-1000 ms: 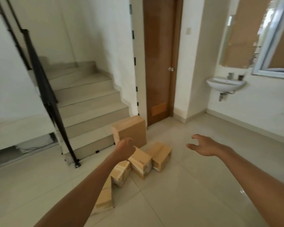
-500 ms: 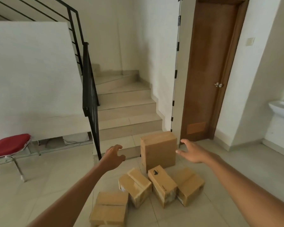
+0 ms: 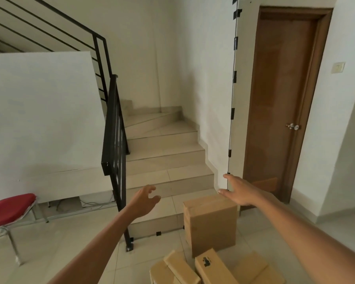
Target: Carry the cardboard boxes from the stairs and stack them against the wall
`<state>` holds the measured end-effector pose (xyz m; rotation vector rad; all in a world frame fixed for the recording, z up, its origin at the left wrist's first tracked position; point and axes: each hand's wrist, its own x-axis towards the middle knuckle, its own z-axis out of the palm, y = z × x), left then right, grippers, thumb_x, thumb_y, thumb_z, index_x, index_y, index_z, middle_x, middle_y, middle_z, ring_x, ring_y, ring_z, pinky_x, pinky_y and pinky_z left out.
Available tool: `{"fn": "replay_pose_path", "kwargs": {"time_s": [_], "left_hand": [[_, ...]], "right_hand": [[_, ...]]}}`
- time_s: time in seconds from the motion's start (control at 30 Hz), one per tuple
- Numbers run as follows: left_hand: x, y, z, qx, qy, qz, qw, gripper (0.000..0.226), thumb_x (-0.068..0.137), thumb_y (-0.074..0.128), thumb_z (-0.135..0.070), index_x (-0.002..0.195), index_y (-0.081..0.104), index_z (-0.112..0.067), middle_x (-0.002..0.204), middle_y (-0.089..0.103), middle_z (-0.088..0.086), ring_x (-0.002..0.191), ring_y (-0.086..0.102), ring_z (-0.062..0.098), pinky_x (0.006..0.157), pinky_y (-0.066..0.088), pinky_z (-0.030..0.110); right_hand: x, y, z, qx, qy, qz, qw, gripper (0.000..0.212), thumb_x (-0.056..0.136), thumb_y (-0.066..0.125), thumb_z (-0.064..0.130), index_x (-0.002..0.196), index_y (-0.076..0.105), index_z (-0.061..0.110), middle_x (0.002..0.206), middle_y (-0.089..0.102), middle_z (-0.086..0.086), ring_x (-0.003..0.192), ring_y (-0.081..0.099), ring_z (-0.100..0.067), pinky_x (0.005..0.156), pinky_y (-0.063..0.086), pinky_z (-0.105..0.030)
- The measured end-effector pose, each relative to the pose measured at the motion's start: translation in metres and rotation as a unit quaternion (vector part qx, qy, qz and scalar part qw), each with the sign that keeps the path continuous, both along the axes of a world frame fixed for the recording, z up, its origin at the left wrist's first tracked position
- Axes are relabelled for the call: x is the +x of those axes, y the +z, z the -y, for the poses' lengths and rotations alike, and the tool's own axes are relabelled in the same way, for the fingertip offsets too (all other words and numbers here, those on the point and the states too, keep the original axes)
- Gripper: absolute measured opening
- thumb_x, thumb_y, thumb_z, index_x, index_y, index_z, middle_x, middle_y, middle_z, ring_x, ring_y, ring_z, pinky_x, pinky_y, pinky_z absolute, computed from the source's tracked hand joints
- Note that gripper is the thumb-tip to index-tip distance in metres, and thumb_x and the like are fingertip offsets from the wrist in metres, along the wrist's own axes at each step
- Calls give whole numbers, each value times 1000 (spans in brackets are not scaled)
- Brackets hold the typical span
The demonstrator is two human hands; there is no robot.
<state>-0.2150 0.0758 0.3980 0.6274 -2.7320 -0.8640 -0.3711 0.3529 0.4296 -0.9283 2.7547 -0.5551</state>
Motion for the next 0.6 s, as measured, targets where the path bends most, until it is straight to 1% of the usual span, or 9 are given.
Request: {"fn": "replay_pose_path", "kwargs": {"time_s": [0.27, 0.4, 0.6], "left_hand": [[-100, -18, 2, 16, 26, 2, 1000, 53, 94, 56, -30, 141, 40, -10, 141, 47, 10, 129, 45, 23, 102, 39, 31], [-161, -30, -13, 45, 44, 5, 998, 55, 94, 57, -28, 141, 38, -9, 141, 46, 13, 130, 45, 25, 103, 39, 34], [-242, -37, -36, 82, 75, 6, 994, 53, 93, 59, -27, 139, 40, -8, 139, 47, 14, 127, 47, 24, 100, 40, 32]], "right_hand": [[-120, -12, 0, 10, 15, 10, 1000, 75, 96, 49, 48, 154, 12, 18, 160, 18, -6, 145, 26, -26, 113, 28, -38], [-194, -16, -14, 7, 25, 20, 999, 74, 96, 49, 48, 154, 14, 18, 160, 21, -7, 143, 29, -26, 112, 30, -37], [-293, -23, -31, -4, 18, 47, 999, 72, 95, 47, 52, 152, 19, 18, 157, 27, -7, 140, 34, -26, 109, 32, -36]]}}
